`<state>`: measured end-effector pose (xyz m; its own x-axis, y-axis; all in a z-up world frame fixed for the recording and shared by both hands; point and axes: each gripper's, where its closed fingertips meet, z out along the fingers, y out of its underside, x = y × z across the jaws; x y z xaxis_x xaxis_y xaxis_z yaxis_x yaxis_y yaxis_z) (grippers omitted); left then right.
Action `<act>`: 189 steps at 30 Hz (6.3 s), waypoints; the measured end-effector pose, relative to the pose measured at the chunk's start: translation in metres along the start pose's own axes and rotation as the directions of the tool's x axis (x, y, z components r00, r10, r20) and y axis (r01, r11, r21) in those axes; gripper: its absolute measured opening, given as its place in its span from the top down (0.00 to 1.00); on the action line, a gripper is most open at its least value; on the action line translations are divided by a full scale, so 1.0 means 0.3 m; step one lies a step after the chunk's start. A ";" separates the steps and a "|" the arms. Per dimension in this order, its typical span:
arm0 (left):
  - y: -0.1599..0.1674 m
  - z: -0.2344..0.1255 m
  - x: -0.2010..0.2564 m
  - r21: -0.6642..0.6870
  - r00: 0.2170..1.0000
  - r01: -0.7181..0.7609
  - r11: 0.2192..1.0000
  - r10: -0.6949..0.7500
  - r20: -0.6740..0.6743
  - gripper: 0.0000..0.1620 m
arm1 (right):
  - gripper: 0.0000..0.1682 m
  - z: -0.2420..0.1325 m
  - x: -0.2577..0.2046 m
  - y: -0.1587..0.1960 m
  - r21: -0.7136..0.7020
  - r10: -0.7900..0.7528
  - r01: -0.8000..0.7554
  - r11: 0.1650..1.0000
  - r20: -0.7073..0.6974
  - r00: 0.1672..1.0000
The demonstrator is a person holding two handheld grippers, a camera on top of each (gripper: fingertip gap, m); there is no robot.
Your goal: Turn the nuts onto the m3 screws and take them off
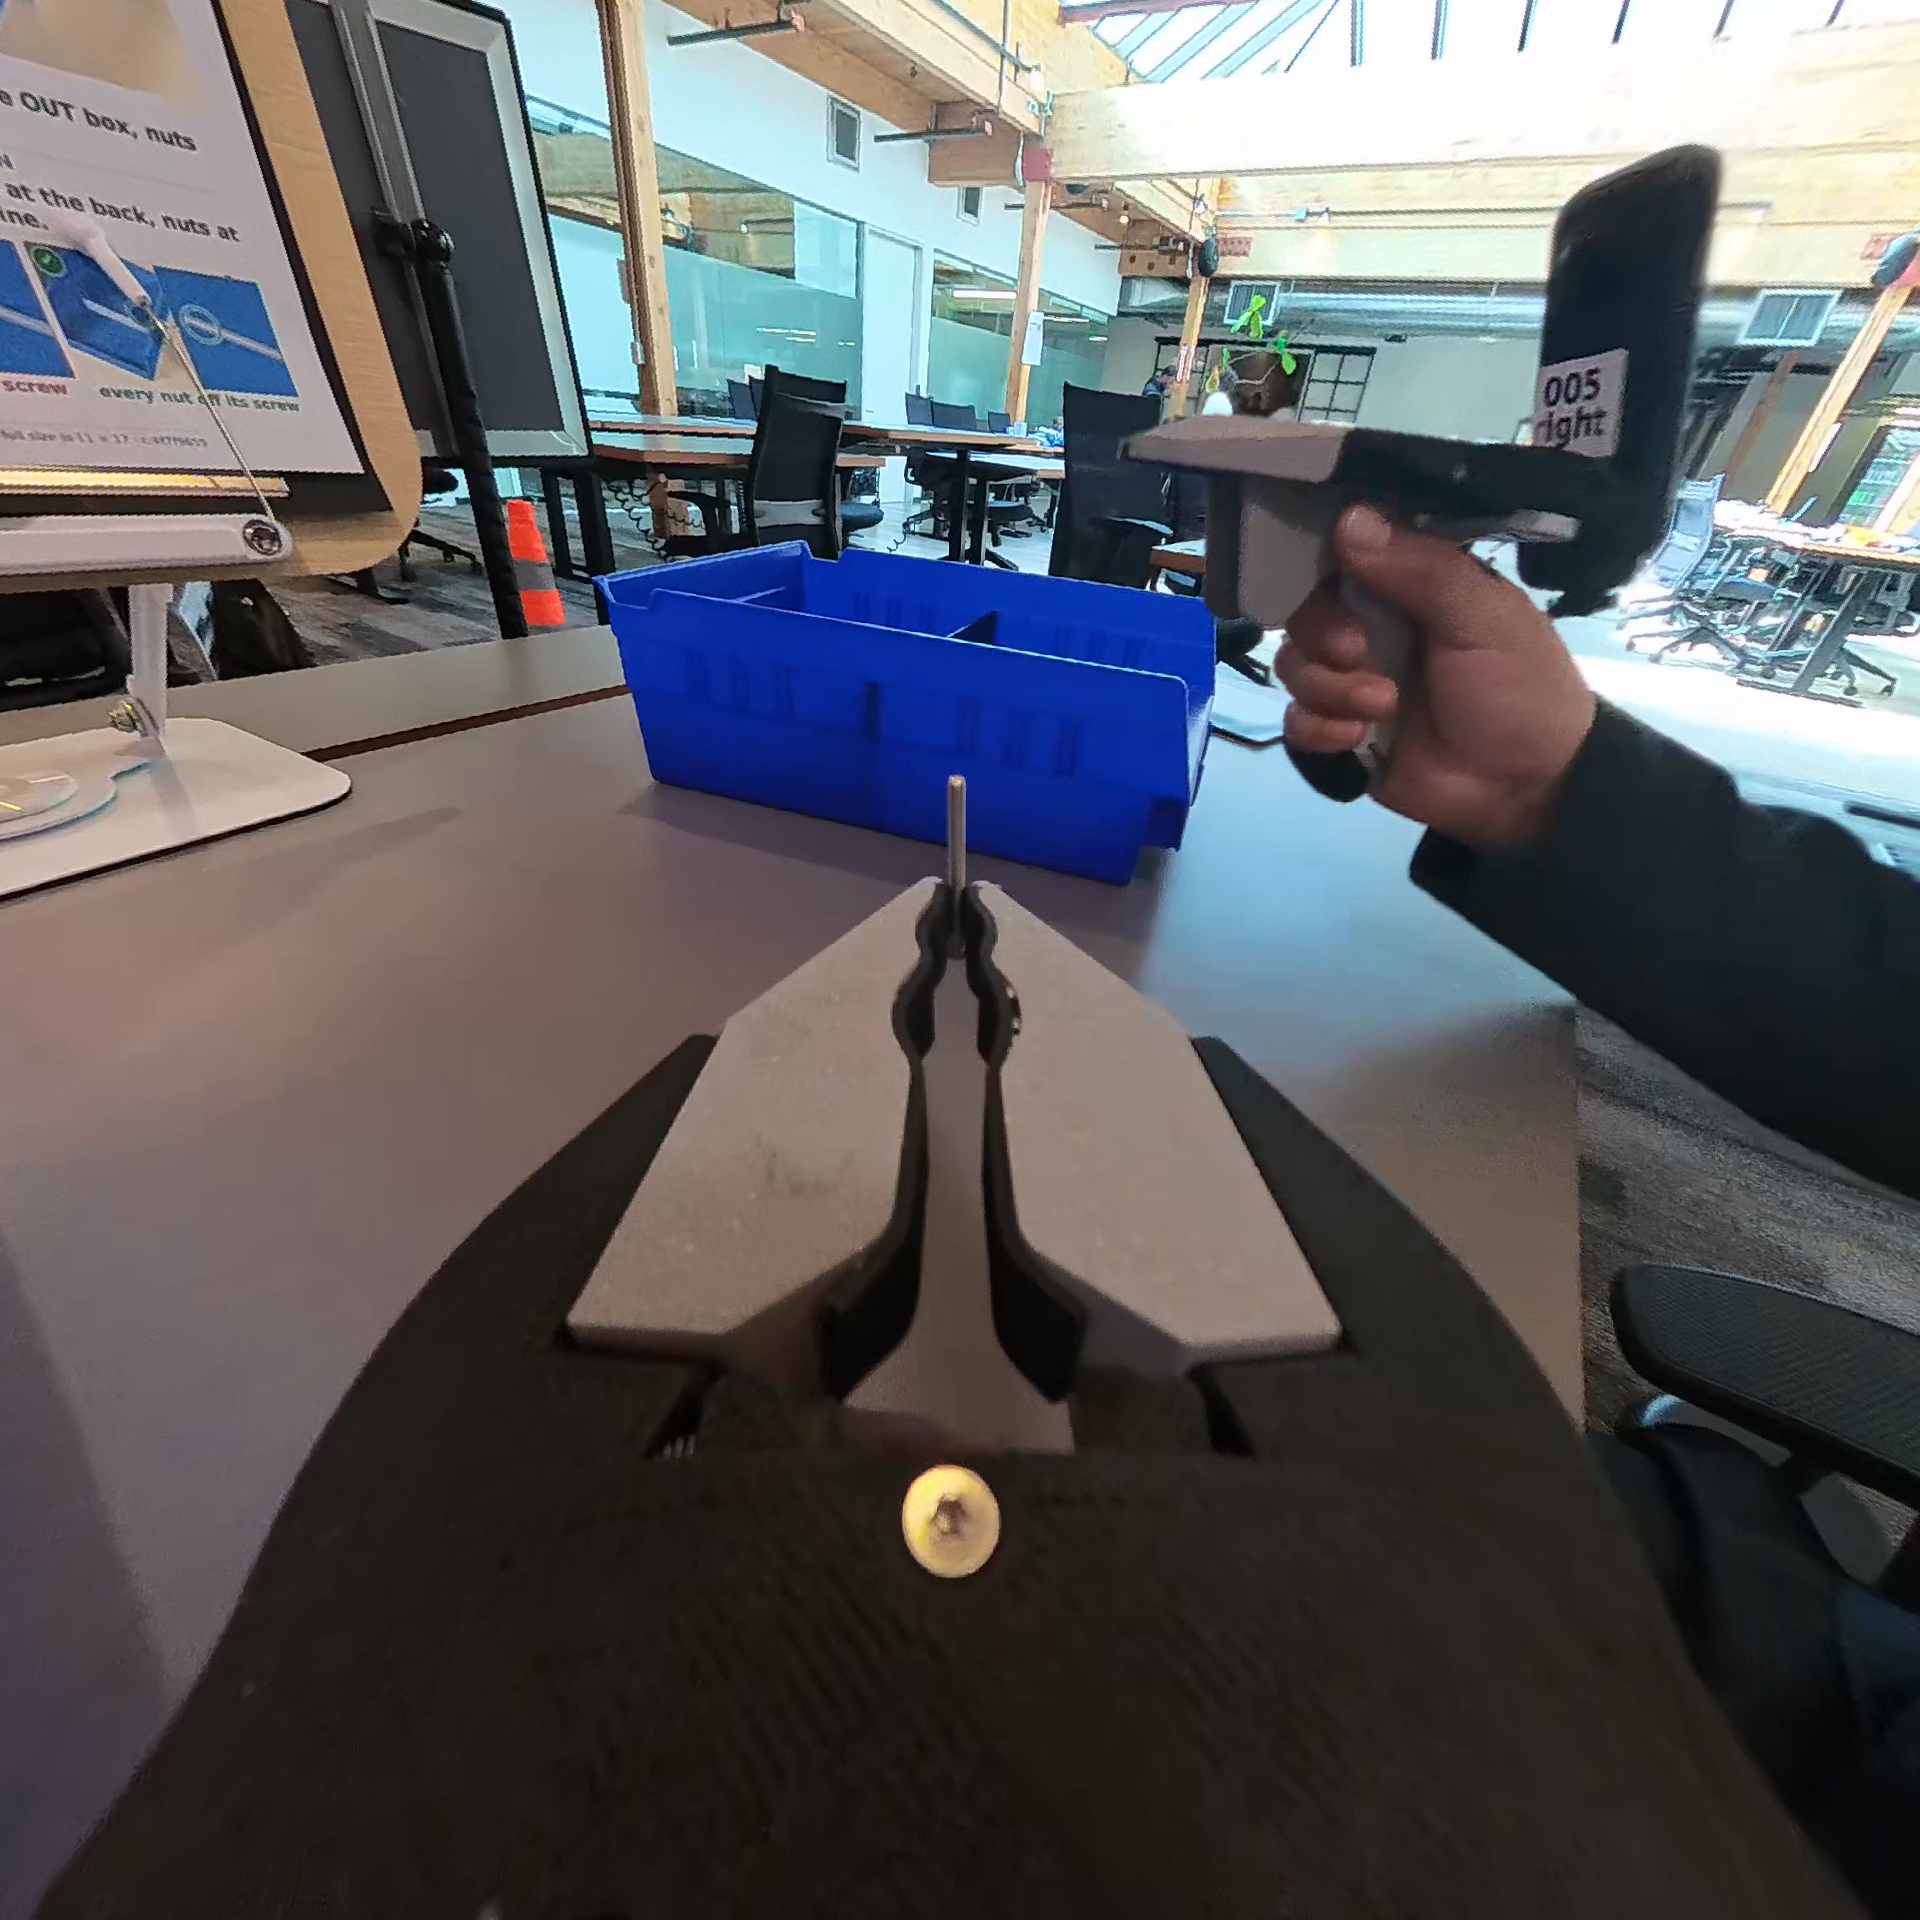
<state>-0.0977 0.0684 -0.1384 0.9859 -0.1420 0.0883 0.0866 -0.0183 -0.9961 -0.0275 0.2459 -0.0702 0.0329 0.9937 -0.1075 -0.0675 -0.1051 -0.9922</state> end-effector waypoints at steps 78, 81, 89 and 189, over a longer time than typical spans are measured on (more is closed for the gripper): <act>-0.009 -0.007 -0.017 0.021 0.999 0.008 1.000 -0.009 0.039 1.00 | 1.00 0.187 -0.395 0.177 -0.252 0.032 0.032 0.967 0.247 0.969; -0.004 -0.003 -0.007 0.009 0.999 -0.013 1.000 0.013 0.036 1.00 | 1.00 0.181 -0.238 0.086 -0.222 -0.070 0.097 0.970 0.127 0.989; 0.003 0.003 -0.002 -0.006 0.999 -0.024 1.000 0.024 0.033 1.00 | 1.00 0.241 0.310 -0.030 -0.317 -0.073 0.008 0.948 -0.194 0.978; 0.263 -0.434 -0.960 -0.584 0.707 0.523 0.621 0.066 0.704 0.93 | 0.80 0.451 -0.396 0.430 -0.321 -0.222 0.273 0.907 0.189 0.957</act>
<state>-0.3934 -0.0211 -0.2415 0.8038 0.5948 -0.0073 0.4859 -0.6637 -0.5687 -0.1751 0.1197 -0.1768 -0.1417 0.9815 0.1291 0.2682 0.1636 -0.9494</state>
